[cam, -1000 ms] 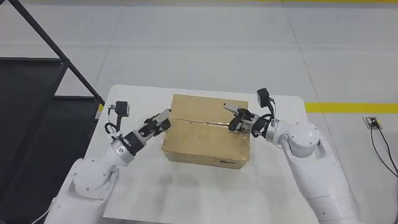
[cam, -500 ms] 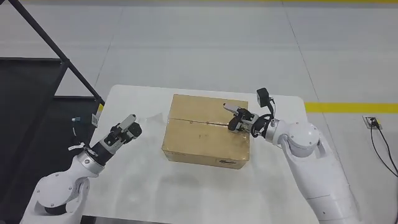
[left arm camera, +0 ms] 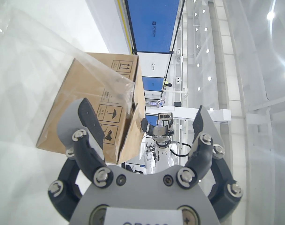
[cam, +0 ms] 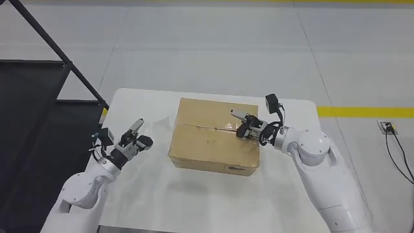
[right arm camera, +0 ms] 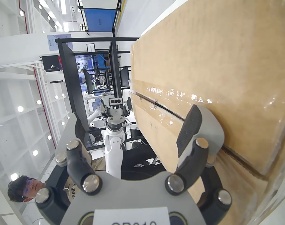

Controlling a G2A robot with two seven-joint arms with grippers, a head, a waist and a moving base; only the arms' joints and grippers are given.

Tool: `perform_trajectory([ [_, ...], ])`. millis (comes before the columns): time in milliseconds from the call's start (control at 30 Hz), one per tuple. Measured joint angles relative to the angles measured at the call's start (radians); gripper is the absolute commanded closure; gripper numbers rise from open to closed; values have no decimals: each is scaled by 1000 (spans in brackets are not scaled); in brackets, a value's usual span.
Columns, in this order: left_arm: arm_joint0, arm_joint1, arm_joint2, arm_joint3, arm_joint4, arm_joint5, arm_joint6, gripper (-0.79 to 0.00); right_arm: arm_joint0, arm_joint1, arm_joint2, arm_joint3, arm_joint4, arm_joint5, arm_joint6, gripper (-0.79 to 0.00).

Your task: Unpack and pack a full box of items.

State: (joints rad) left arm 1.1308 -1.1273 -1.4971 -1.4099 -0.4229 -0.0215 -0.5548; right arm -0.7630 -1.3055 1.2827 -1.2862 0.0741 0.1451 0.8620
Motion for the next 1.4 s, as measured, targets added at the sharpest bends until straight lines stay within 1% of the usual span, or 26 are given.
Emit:
perform_trajectory([
  [100,-62,-6,34,75,-43,34,-30,-785,8,1,-6,9,3,-1,1,-785],
  [200,-122,-17,81,140,10,42,25,-785,10,2,-11,10,6,-3,0,-785],
  [400,-245,-46,162,283,-55,73,81,-785,7,6,-17,5,3,1,-4,-785],
  [467,-288,-58,192,336,-65,73,97,-785,2,8,-17,0,4,2,-4,-785],
  [600,-362,-80,238,444,-120,84,81,-785,-8,12,-16,-14,1,5,-3,-785],
  [700,-408,-96,262,523,-150,63,82,-785,-15,15,-17,-21,-2,7,-4,-785],
  [867,-453,-116,273,618,-195,-11,95,-785,-24,20,-14,-27,0,7,-6,-785],
  [1100,-488,-140,276,718,-254,-126,105,-785,-26,25,-15,-31,1,9,-4,-785],
  [1233,-490,-149,272,736,-264,-203,121,-785,-25,27,-17,-32,2,11,-4,-785],
  [1400,-471,-152,259,711,-247,-288,172,-785,-22,31,-20,-29,3,12,-3,-785],
])
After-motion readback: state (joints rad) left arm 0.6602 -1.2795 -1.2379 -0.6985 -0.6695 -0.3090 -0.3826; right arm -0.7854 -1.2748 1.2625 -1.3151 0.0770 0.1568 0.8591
